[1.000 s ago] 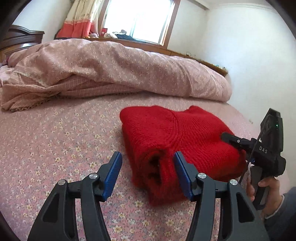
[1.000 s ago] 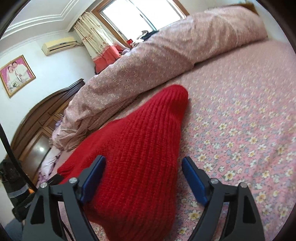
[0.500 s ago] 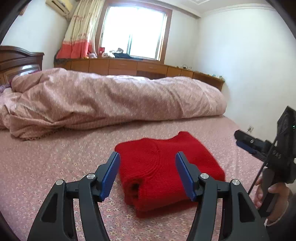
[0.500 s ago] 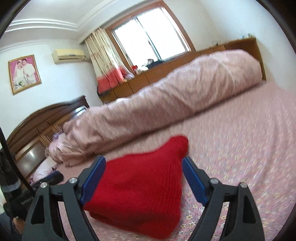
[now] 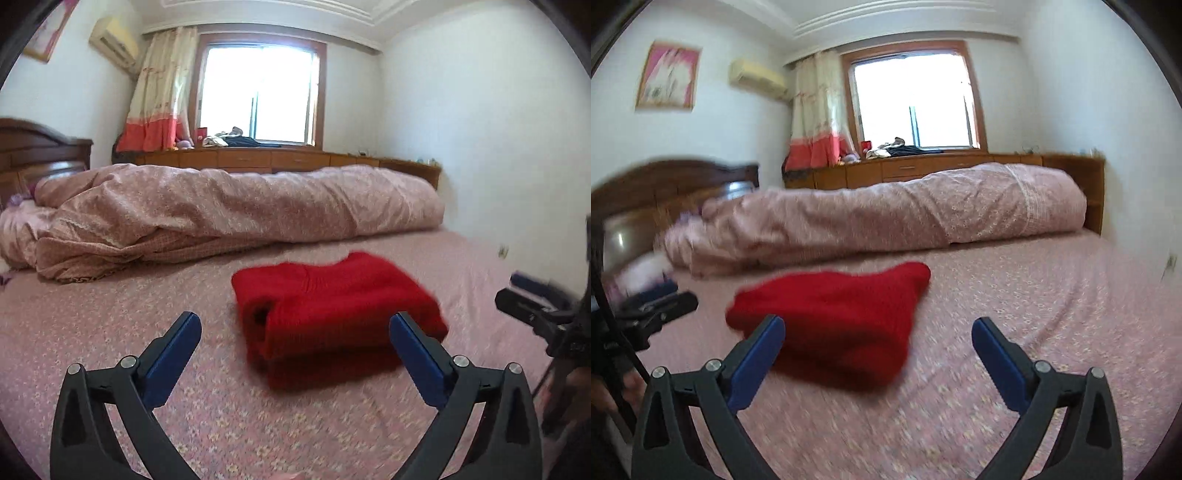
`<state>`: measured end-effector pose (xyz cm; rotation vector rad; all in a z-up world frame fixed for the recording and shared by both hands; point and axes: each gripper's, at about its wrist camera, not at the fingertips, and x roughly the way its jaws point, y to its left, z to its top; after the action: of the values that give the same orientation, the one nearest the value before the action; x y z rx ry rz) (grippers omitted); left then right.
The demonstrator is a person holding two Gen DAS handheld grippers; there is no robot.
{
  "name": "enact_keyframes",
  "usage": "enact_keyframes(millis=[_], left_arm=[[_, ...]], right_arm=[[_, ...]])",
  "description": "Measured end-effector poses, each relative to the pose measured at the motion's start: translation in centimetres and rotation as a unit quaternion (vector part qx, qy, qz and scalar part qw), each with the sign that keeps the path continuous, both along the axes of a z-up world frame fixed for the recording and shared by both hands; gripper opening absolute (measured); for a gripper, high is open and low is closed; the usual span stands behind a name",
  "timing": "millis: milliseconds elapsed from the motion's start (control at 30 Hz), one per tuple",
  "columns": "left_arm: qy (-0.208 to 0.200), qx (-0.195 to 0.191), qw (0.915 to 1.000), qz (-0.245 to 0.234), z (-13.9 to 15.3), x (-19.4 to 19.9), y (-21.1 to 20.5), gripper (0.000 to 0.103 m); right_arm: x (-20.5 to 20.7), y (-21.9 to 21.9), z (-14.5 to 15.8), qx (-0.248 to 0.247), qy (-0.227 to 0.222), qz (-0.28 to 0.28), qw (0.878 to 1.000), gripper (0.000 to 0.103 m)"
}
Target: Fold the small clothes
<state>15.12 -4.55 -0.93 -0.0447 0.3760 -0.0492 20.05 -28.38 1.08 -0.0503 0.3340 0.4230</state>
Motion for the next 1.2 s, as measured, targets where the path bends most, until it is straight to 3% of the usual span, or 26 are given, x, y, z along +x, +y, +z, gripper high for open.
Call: enact_keyframes(millis=[133, 333, 467, 1200], left_arm=[[0.027, 0.021, 0.9994, 0.006, -2.1, 0.9, -0.6, 0.099], [0.06, 0.022, 0.9979, 0.009, -3.6, 2.2, -0.8, 0.099], [0.057, 0.019, 0.9981, 0.009, -3.7, 2.1, -0.8, 0.099], [0.051, 0.021, 0.9985, 0.007, -3.5, 1.6, -0.9, 0.099]], right_arm=[[-0.4, 0.5, -1.4, 0.011, -0.015, 0.004, 1.0, 0.103], [1.0, 1.1, -2.6, -0.008, 0.021, 0.008, 1.0, 0.103], [2.0, 1.4, -3.3, -0.012, 0.049, 0.017, 0.999, 0.103], [1.6, 1.9, -3.4, -0.02, 0.046, 0.02, 0.999, 0.103]])
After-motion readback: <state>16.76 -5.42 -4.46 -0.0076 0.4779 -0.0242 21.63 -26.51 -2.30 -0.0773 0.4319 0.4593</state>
